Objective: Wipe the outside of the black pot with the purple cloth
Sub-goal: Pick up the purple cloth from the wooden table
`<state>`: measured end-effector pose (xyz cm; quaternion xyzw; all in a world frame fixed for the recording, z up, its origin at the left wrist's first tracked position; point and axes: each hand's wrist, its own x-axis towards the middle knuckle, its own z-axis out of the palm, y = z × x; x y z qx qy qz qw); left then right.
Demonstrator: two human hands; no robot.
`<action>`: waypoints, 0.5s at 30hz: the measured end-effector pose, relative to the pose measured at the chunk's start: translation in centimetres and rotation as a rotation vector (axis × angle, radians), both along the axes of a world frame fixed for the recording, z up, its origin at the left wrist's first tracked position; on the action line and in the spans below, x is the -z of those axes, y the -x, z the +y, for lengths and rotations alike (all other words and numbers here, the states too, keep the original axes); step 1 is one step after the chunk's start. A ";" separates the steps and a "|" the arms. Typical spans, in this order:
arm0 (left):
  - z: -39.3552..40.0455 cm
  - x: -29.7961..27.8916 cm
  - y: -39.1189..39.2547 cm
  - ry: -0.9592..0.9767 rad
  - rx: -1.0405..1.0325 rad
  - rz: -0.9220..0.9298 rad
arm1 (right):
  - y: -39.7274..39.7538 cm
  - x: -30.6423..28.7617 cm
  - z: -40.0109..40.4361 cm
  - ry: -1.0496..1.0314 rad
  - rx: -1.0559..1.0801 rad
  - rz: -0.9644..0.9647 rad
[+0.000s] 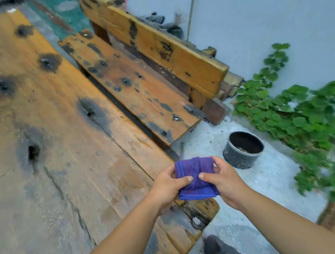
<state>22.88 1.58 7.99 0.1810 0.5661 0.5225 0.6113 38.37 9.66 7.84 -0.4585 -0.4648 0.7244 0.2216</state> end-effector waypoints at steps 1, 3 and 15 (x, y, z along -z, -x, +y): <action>0.6 0.0 -1.4 0.008 0.030 0.018 | -1.6 -0.1 -0.3 0.006 0.048 -0.005; 1.6 0.1 -4.0 0.019 0.073 0.067 | -4.8 0.0 -0.7 0.017 0.143 -0.020; 11.0 2.3 -17.5 0.000 0.287 0.251 | -19.5 2.1 5.5 0.054 0.377 0.019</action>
